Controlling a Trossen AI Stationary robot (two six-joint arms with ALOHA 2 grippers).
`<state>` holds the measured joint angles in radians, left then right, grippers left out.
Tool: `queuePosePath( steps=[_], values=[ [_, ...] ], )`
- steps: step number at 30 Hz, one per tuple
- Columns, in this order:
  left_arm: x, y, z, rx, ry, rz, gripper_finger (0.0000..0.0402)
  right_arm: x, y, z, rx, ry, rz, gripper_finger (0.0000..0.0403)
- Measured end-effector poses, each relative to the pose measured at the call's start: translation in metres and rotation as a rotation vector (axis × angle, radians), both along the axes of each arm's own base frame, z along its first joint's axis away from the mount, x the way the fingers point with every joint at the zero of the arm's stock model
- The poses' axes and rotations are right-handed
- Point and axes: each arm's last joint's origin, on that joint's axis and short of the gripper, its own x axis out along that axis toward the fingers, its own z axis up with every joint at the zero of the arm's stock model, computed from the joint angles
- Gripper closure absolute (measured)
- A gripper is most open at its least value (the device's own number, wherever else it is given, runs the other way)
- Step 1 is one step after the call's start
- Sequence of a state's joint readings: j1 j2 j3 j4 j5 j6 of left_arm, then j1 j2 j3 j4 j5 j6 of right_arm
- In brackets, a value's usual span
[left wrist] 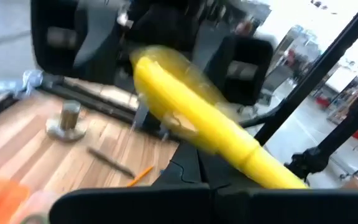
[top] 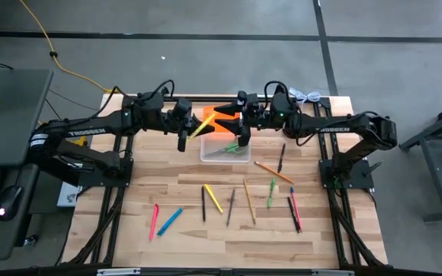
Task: Pick & place school supplies into a supply box
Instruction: Put the top yellow pen into the orange supply box
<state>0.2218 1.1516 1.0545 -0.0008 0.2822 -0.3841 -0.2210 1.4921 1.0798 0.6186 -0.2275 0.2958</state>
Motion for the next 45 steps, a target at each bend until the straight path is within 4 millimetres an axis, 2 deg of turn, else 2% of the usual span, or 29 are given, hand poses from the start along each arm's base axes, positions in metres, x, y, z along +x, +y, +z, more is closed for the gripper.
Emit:
queuePosePath(
  steps=[22, 28, 36, 40, 45],
  values=[
    [0.000, 0.002, 0.001, 0.003, -0.008, 0.076, 0.0396, -0.001, -0.007, -0.006, 0.027, 0.060, 0.008, 0.0189],
    [-0.001, 0.002, -0.003, -0.012, 0.034, 0.085, 0.0379, 0.000, -0.006, -0.006, 0.024, 0.065, 0.027, 0.0186],
    [-0.001, 0.002, -0.005, -0.008, 0.062, 0.084, 0.0392, 0.000, -0.005, -0.010, 0.031, 0.104, 0.048, 0.0185],
    [-0.003, 0.002, -0.010, 0.004, 0.116, 0.098, 0.0370, 0.000, -0.005, -0.012, 0.032, 0.127, 0.081, 0.0187],
    [-0.016, 0.002, -0.016, 0.024, 0.238, 0.162, 0.0350, 0.000, -0.002, -0.016, 0.038, 0.169, 0.132, 0.0184]
  ],
)
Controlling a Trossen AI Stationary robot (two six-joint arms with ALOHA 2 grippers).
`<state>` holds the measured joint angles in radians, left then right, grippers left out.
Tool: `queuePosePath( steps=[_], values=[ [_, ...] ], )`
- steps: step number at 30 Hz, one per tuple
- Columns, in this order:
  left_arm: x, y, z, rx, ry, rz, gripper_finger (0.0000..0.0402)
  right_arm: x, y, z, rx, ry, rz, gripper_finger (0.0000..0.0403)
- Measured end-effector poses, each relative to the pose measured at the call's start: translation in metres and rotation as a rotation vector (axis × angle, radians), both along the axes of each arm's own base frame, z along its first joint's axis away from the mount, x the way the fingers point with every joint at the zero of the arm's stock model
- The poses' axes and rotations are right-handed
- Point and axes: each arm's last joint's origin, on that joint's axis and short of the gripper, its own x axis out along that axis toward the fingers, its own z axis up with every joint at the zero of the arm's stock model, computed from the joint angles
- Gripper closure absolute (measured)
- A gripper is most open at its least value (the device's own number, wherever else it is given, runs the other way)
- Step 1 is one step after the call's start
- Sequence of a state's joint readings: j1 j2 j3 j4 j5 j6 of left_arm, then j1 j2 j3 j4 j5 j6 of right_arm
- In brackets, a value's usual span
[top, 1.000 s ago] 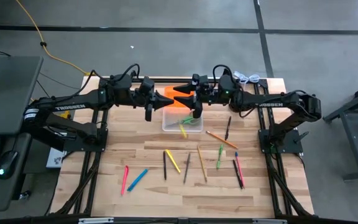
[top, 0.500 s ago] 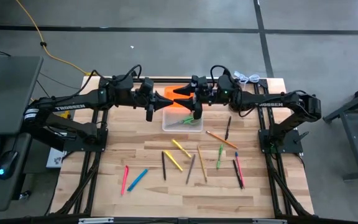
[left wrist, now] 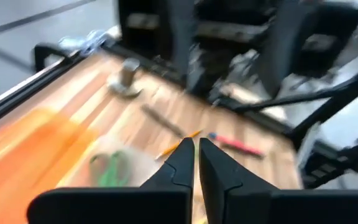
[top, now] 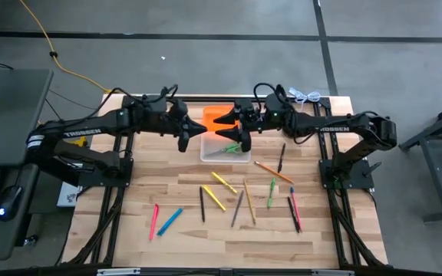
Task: Pick & place school supplies into a supply box
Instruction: Put the top yellow pen into the orange supply box
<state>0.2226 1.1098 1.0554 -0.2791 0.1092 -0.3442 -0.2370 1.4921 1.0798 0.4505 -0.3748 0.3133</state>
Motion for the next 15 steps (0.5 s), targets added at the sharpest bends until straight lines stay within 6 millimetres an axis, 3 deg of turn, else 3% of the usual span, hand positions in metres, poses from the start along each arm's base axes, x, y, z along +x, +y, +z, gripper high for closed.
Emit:
queuePosePath(
  steps=[15],
  values=[
    [-0.036, -0.003, -0.019, -0.017, 0.329, 0.158, 0.0365, 0.004, 0.030, -0.015, 0.023, 0.158, 0.069, 0.0189]
  ],
)
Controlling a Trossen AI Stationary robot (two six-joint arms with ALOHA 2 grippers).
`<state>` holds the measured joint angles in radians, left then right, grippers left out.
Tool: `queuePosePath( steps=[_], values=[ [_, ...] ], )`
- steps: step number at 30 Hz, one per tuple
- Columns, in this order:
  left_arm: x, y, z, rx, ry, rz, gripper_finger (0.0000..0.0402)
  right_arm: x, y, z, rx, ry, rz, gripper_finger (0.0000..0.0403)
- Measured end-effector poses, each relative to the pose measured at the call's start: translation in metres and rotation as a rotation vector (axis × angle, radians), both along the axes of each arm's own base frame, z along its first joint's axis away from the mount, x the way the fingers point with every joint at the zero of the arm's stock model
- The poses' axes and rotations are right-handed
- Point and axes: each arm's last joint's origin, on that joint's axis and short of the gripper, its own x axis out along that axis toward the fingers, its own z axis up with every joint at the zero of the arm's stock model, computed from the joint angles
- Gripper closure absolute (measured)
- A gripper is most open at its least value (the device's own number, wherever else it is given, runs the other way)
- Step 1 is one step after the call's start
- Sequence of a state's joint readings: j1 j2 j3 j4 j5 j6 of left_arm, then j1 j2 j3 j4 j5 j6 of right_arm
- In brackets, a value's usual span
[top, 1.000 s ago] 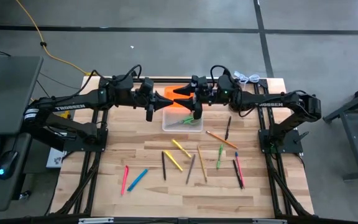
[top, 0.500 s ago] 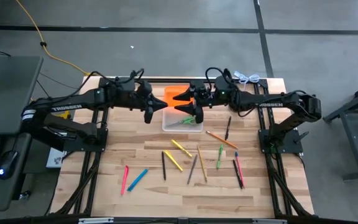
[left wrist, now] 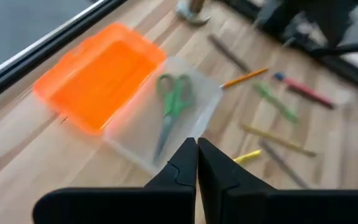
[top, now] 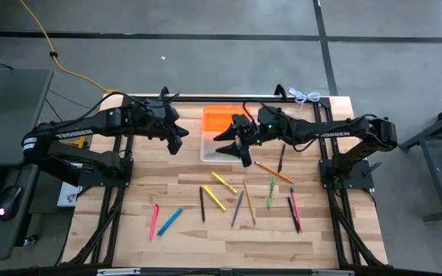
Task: Pick & place school supplies into a supply box
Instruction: Put the top yellow pen into the orange supply box
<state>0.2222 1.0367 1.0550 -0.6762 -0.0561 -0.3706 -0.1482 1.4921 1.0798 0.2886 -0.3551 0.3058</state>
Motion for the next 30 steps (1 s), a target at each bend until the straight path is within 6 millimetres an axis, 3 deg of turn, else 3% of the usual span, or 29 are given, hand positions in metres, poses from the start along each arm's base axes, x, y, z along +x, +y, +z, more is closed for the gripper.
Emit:
queuePosePath(
  steps=[6, 13, 25, 30],
  values=[
    [-0.003, 0.000, -0.014, -0.032, 0.068, 0.025, 0.0365, 0.001, 0.018, -0.007, 0.004, 0.077, -0.007, 0.0190],
    [-0.004, -0.002, -0.044, -0.121, 0.136, 0.082, 0.0367, 0.000, 0.036, -0.015, 0.000, 0.166, -0.016, 0.0190],
    [-0.005, -0.032, -0.078, -0.229, 0.207, 0.125, 0.0361, -0.002, 0.062, -0.031, 0.012, 0.314, 0.000, 0.0190],
    [-0.005, -0.044, -0.080, -0.236, 0.201, 0.146, 0.0350, 0.008, 0.075, -0.053, 0.048, 0.394, 0.038, 0.0191]
  ],
)
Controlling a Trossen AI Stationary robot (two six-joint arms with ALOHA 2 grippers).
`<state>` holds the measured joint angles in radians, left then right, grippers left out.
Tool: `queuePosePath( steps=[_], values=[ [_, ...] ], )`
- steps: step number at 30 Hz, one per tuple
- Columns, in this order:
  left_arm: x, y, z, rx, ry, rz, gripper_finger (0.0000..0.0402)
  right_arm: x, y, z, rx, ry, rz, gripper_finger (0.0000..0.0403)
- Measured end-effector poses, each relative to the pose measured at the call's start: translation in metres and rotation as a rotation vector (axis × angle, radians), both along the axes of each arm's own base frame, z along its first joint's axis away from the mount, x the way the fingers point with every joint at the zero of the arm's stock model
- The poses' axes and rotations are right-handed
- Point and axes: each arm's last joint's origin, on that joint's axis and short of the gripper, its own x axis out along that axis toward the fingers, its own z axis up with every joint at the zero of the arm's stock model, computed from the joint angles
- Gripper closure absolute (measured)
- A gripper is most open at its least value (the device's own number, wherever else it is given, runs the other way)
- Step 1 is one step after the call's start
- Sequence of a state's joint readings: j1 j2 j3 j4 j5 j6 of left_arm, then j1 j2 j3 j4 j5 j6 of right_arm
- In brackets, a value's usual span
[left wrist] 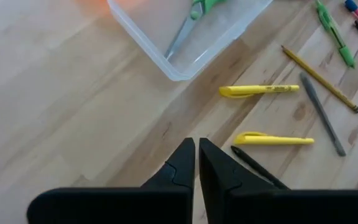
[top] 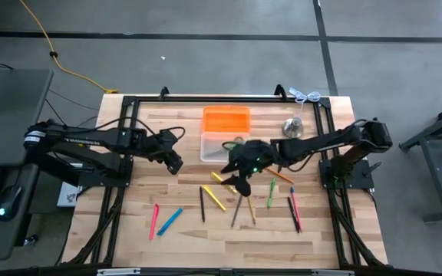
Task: Pick & place school supplies into a supply box
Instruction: Put the top yellow pen into the orange supply box
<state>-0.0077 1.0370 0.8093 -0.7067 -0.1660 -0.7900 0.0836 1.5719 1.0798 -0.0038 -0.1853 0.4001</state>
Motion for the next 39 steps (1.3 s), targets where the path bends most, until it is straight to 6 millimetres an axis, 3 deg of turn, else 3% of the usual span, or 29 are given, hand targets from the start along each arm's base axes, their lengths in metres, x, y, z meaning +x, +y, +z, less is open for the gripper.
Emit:
queuePosePath(
  steps=[7, 20, 39],
  values=[
    [0.000, -0.015, 0.000, -0.017, -0.015, 0.010, 0.0328, 0.011, 0.016, -0.031, 0.012, 0.100, 0.041, 0.0192],
    [-0.003, -0.038, -0.008, 0.001, 0.046, 0.001, 0.0288, 0.019, 0.029, -0.070, 0.023, 0.242, 0.023, 0.0192],
    [0.012, -0.042, -0.030, 0.041, 0.165, 0.007, 0.0284, 0.012, 0.024, -0.088, -0.107, 0.379, -0.070, 0.0192]
  ],
)
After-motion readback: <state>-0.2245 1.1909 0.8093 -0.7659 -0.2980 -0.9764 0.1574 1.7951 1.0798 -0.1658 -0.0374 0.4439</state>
